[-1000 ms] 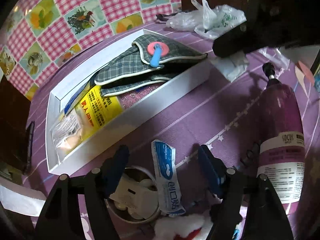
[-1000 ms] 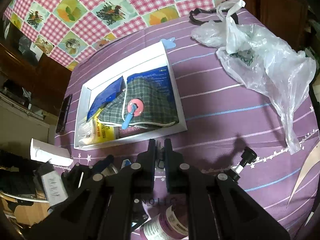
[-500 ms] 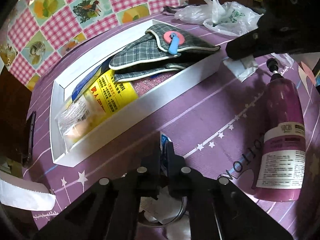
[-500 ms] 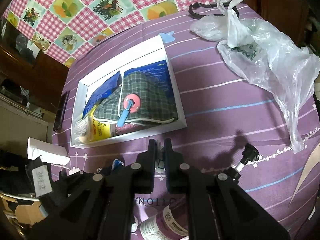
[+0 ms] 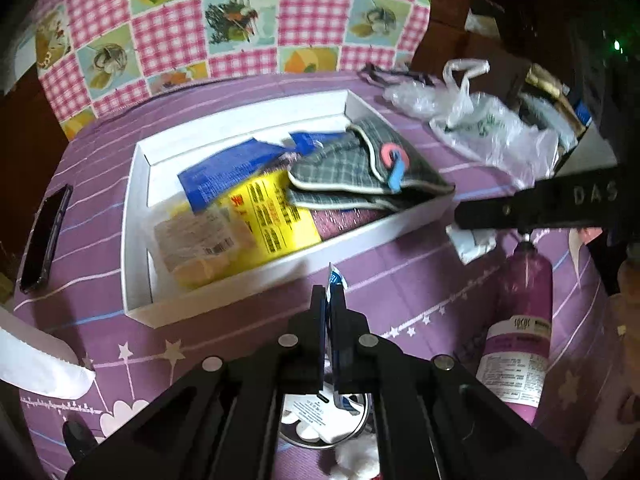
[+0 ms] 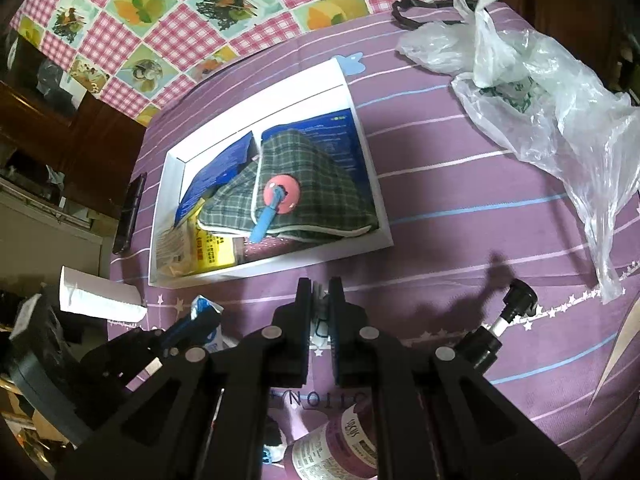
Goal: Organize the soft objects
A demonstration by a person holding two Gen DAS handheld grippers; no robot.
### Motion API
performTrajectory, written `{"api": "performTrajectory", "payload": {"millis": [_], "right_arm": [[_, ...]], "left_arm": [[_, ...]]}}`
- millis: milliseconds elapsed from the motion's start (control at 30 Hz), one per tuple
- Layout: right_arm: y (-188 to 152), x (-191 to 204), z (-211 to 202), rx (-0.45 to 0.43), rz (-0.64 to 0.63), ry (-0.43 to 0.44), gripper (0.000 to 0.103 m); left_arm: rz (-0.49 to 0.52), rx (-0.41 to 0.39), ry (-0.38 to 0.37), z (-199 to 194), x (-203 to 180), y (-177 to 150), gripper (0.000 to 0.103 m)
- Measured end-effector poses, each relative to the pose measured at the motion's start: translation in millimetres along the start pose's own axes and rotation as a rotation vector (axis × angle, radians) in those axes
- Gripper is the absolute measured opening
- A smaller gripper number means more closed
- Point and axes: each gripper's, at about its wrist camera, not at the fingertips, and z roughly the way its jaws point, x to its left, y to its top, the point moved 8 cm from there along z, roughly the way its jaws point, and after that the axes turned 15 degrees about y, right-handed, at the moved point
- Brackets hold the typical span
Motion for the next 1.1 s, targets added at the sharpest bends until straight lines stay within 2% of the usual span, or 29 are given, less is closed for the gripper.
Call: {"api": "performTrajectory", "payload": {"millis": [133,300,567,700,800,867,933,1000,1100], "right_arm": [[1.2,9.2,0.1,-0.022,-0.031,0.025,0.009],[1.8,21.0,7.4,-0.038,-0.064,0.078,0.009],[7.8,47.3,14.5,-0.126,-0.174,0.141,0.009],[20.1,55.3,16.5,-0.161,-0.213,0.15,0.009],[35.9,53.2,17.1,-0.174,-0.206,0.163,0.009],[46.5,51.5,14.8,-0.191,-0.216,0.161,0.009],[60.2,49.6,13.0,-0.209,-0.204,0.178,0.009],[74.1,48.5,14.9,-0.212,-0.184,0.208,0.009],[90.7,44.0,23.5,-0.224,-0.161,0.211,0.009]], "left_arm": [[-0.025,-0.037,0.02,-6.6,7.1,6.0,0.0],[-0.095,-0.088,-0.004,-16.2,19.3,15.2,0.0],[-0.176,-0.255,-0.046,-35.7,30.3,45.2,0.001],[-0.213,-0.275,-0.05,-29.8,38.9,67.8,0.001],[-0.2,-0.284,0.013,-22.4,45.2,77.9,0.001],[-0.194,-0.3,0.029,-18.1,49.3,83.4,0.001],[-0.222,-0.296,0.01,-11.9,55.3,87.3,0.001],[-0.288,-0.254,-0.012,3.1,65.5,94.5,0.001],[-0.344,-0.231,-0.028,19.9,74.8,98.1,0.0]]}}
